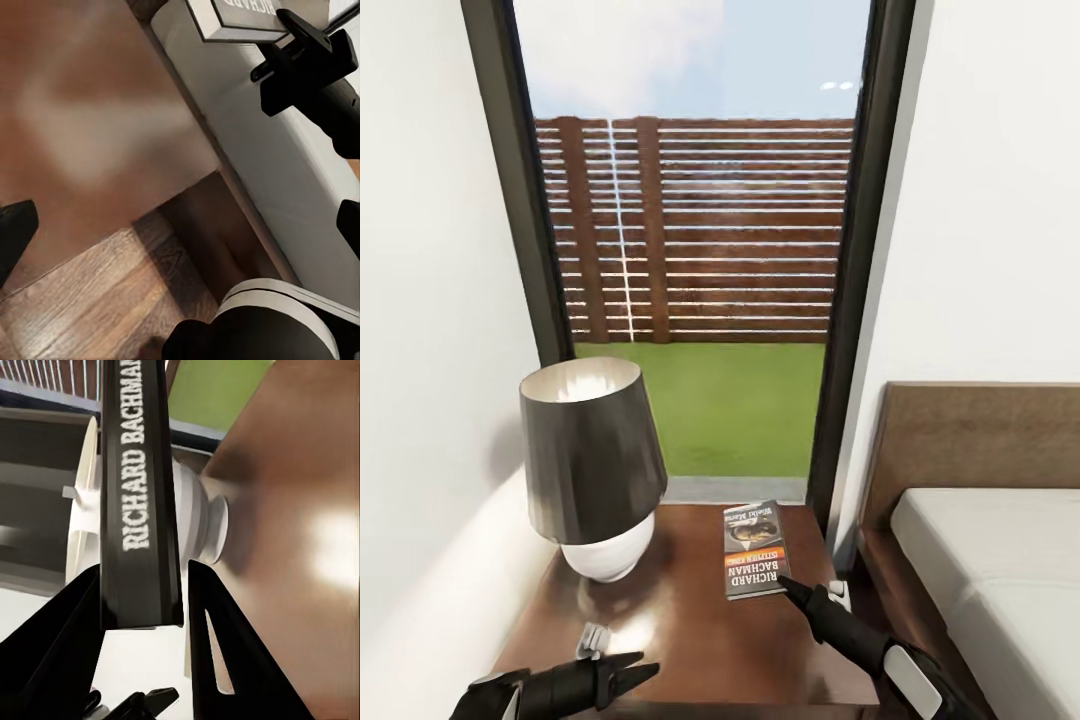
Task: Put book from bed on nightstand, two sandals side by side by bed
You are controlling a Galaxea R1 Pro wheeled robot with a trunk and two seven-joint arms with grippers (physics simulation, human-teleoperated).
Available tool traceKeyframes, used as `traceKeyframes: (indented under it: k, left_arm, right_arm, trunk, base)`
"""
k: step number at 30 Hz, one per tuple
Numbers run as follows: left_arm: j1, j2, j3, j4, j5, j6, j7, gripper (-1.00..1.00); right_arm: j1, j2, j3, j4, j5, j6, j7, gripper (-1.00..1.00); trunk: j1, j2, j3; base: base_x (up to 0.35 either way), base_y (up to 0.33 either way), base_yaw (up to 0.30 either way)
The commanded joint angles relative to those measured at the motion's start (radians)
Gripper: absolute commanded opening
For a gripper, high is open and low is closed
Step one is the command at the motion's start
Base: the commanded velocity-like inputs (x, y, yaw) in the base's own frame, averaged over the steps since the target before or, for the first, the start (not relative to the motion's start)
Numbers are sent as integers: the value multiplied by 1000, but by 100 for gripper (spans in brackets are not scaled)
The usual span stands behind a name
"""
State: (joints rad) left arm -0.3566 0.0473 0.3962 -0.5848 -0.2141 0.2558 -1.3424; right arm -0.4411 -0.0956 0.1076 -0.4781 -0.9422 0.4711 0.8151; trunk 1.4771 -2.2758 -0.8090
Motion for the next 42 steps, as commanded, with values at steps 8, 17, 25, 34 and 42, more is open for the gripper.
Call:
traceKeyframes:
  k: [8, 17, 25, 34, 42]
  left_arm:
    - [-1, -1, 7, -1, -10, 11, -8, 100]
    - [-1, -1, 7, -1, -10, 11, -9, 100]
    - [-2, 2, 7, -10, -7, 19, -139, 100]
    - [-13, 2, 5, -180, -5, 198, -228, 100]
    - [-13, 0, 3, -213, -6, 222, -228, 100]
  right_arm:
    - [-1, -1, 4, 0, -12, 8, 0, -100]
    - [-1, -1, 4, 0, -12, 8, -1, -100]
    - [-1, -1, 4, 0, -12, 8, -1, -100]
    - [-1, -1, 4, 1, -12, 8, -2, -100]
    - [-1, -1, 6, 1, -12, 2, -2, -100]
  trunk:
    - [0, 0, -1]
    - [31, -56, -26]
    - [46, -84, -39]
    - [46, -84, -39]
    - [46, -84, -39]
  base:
    - [76, 0, 0]
    - [2, 0, 0]
    - [0, 0, 0]
    - [0, 0, 0]
    - [0, 0, 0]
